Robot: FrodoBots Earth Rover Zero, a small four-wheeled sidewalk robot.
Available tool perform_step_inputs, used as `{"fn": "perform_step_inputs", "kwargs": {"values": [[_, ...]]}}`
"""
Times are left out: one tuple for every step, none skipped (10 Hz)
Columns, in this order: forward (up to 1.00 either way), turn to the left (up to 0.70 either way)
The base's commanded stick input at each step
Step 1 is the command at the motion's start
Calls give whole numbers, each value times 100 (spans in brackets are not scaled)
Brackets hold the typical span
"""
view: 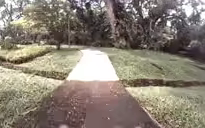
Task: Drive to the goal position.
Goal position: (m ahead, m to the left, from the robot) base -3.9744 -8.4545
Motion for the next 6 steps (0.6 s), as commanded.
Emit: {"fn": "perform_step_inputs", "kwargs": {"values": [[50,3],[50,0],[50,0],[50,0],[50,3],[50,44]]}}
